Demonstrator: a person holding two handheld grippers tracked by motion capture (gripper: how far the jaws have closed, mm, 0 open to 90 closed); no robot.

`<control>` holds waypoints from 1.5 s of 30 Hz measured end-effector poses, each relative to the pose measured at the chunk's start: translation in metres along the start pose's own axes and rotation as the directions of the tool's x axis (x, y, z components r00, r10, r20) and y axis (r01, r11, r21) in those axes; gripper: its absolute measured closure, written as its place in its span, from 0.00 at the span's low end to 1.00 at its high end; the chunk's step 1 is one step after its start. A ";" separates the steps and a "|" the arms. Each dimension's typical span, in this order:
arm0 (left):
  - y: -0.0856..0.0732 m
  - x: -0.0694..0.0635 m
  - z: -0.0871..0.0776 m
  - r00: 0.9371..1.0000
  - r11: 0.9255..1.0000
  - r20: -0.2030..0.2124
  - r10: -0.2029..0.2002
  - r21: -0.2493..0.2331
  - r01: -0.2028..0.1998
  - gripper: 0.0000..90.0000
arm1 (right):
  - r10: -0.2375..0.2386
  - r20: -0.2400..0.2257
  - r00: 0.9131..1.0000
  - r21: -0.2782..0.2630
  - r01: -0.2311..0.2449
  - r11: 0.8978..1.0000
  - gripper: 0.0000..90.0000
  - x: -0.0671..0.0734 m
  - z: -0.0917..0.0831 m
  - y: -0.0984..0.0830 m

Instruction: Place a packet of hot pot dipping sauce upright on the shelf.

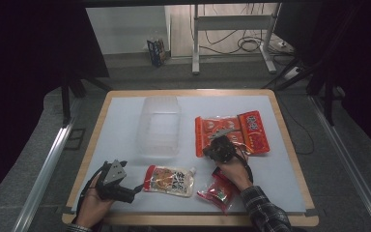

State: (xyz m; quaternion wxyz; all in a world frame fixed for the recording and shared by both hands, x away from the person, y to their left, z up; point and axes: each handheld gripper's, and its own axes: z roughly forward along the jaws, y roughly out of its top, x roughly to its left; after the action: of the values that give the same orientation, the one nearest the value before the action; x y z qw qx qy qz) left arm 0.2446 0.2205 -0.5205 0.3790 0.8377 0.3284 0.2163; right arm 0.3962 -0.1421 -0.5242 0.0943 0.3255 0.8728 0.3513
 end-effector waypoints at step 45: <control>0.000 -0.001 -0.003 1.000 1.000 0.003 0.019 -0.019 -0.019 0.01 | 0.094 0.207 0.974 -0.054 -0.084 0.995 0.03 -0.074 -0.080 -0.023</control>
State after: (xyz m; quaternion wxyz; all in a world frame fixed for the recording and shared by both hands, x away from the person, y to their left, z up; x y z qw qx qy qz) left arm 0.2421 0.2206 -0.5189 0.3854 0.8374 0.3178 0.2219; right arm 0.4103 -0.2459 -0.4853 0.1771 0.3972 0.8346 0.3382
